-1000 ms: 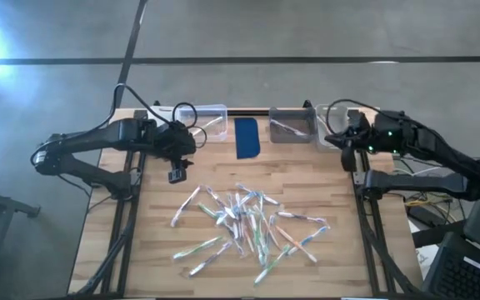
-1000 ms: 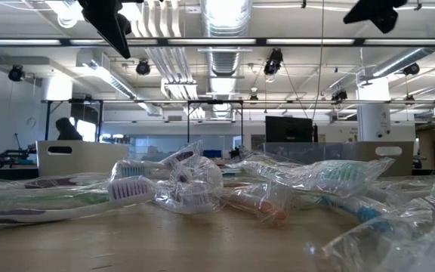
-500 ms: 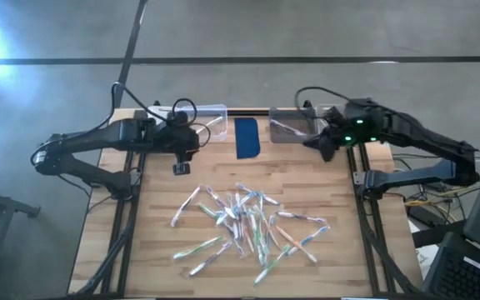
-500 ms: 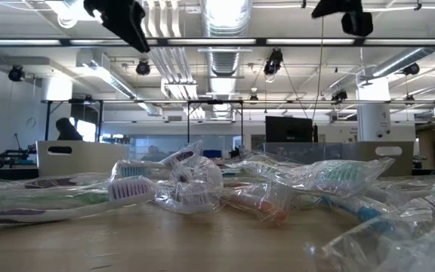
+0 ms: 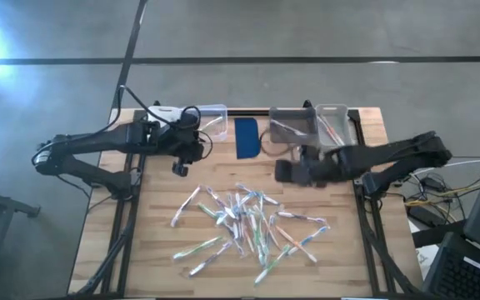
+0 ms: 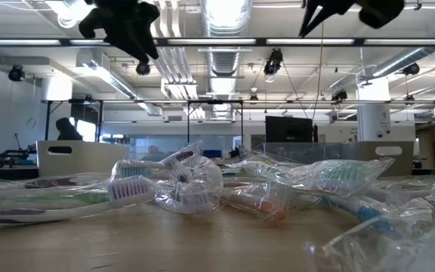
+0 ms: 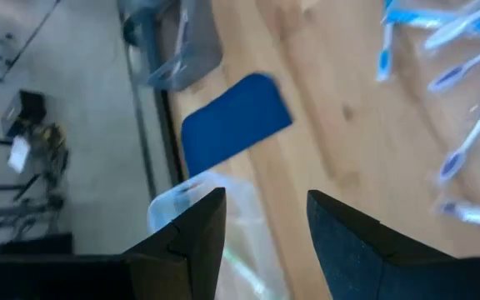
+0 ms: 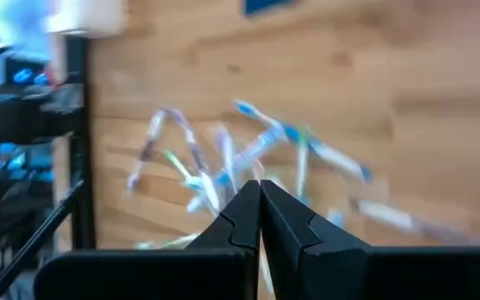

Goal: Pick & Place Toothbrushes
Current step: Put the purple toothbrush into the black bin

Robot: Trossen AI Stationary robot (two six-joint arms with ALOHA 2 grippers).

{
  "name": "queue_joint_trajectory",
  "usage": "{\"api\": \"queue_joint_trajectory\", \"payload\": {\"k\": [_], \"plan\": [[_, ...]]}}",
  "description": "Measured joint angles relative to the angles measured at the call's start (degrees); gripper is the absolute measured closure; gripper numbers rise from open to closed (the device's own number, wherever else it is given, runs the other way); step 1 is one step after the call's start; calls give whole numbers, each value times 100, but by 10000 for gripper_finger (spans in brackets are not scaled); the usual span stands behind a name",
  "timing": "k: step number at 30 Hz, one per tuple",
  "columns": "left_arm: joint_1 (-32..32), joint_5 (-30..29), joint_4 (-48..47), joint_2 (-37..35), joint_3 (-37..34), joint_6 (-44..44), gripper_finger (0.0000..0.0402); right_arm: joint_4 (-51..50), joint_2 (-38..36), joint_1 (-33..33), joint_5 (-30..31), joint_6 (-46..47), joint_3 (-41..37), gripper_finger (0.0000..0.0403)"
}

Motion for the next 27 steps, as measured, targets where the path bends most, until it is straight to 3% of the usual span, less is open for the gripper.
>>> {"api": "queue_joint_trajectory", "payload": {"k": [4, 6, 9, 17, 20, 27], "plan": [[0, 611, 74, -9, -158, 6, 227, -1323, 672, 662, 73, 1968, 555, 394], [0, 930, 76, -9, -244, 10, 227, -1887, 979, 950, -99, 2493, 850, 394], [0, 1183, 104, -10, -343, 130, 227, -2138, 1393, 1058, -783, 2608, 1239, 394], [0, 1248, 100, -11, -436, 384, 227, -2199, 1962, 1180, -1062, 2280, 1766, 394], [0, 1255, 98, -11, -428, 362, 227, -2261, 2017, 1250, -1458, 2457, 1748, 394], [0, 1268, 86, -11, -436, 332, 227, -2173, 2314, 1193, -1731, 2580, 1572, 394]]}}
